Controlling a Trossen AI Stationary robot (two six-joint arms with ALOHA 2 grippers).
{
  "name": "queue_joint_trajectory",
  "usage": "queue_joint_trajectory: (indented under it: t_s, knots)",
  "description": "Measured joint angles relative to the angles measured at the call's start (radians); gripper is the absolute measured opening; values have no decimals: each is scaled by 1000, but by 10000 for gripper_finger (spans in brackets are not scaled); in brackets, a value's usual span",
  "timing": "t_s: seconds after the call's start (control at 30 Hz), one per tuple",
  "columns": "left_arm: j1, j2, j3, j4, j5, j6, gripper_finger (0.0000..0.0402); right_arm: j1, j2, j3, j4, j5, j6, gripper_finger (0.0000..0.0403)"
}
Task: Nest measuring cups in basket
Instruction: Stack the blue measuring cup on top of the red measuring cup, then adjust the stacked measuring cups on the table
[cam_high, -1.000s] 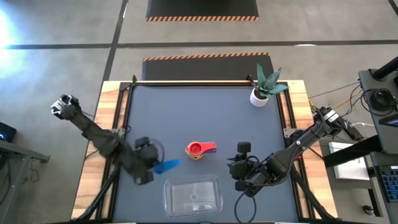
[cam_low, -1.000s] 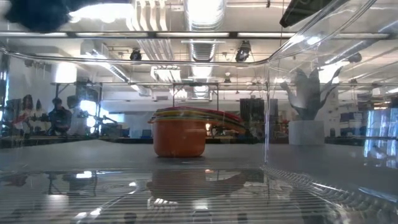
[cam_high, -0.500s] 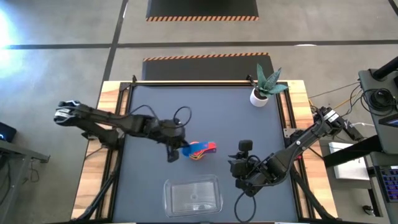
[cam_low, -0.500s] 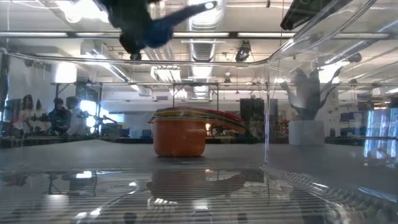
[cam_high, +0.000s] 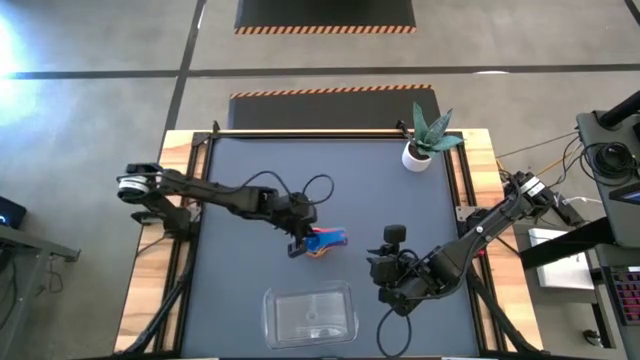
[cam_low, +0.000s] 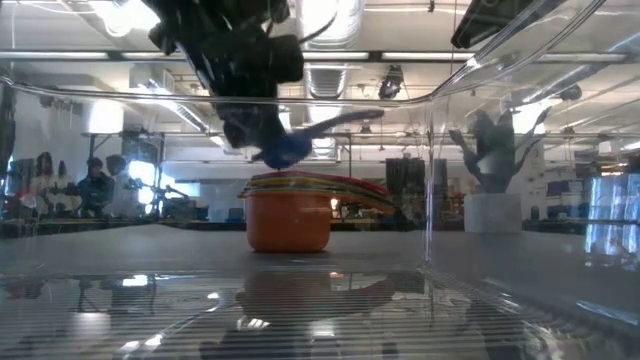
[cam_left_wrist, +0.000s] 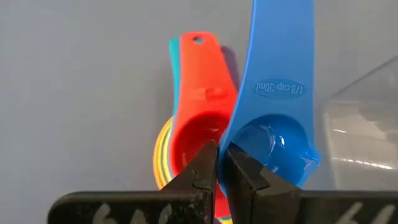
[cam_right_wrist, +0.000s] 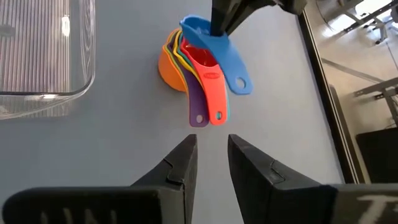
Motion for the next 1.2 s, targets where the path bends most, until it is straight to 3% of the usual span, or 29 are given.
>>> queue_joint_trajectory:
  t_s: [0.33,0.73,0.83,0.97,1.1,1.2]
  knots:
    - [12,51,0,2,3,0,14,0,0,0,0,0,6,78]
    - [12,27,0,-16,5,0,128,0,0,-1,1,0,1,89]
    - [8,-33,0,-47,5,-6,150,-12,0,-1,14,-26,4,92]
    - [-32,-163,0,-63,-15,-3,161,-65,0,-1,32,-156,-13,97]
    - [-98,-323,0,-56,-135,9,161,-126,0,-1,63,-276,-76,107]
    - [-177,-416,-11,-36,-267,7,160,-158,0,-1,96,-295,-147,120]
